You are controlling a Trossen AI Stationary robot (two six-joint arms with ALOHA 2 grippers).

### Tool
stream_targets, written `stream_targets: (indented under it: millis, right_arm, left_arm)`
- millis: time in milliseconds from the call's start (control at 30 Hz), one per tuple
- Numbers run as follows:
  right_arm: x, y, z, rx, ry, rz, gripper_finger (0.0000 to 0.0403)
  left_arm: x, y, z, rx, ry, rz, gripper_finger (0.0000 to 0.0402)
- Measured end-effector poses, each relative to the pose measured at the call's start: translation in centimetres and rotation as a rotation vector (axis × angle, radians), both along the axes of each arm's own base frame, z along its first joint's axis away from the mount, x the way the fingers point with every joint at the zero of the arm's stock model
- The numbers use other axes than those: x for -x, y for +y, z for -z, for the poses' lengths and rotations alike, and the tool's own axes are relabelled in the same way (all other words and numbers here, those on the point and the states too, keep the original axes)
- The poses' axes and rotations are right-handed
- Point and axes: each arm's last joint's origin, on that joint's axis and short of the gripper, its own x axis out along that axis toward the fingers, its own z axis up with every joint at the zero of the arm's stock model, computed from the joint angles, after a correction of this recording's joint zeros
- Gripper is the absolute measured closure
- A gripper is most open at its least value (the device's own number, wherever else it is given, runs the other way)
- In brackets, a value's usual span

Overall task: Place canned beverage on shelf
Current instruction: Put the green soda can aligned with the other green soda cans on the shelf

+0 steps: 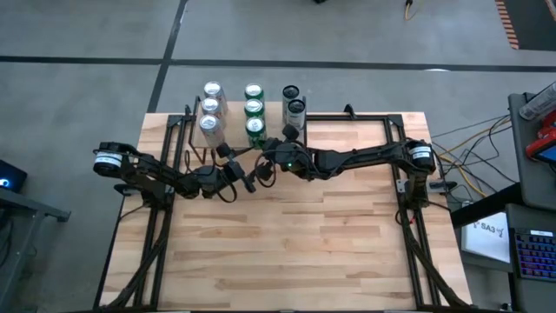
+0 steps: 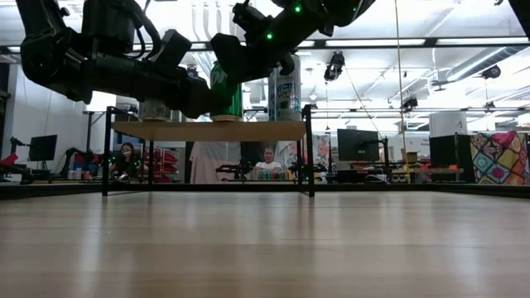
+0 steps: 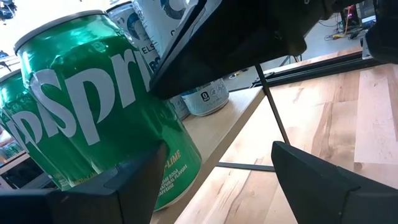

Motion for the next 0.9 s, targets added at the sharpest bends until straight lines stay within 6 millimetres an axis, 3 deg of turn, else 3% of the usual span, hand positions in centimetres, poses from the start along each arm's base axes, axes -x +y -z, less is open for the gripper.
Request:
stream_targets:
  millis: [900]
  right_arm:
    - [-0.1, -1.0, -0.4, 0.004, -0.033, -0.037, 0.0394]
  left_arm:
    - [0.0, 0.0, -0.2, 0.011, -0.033, 0.003, 0.0123]
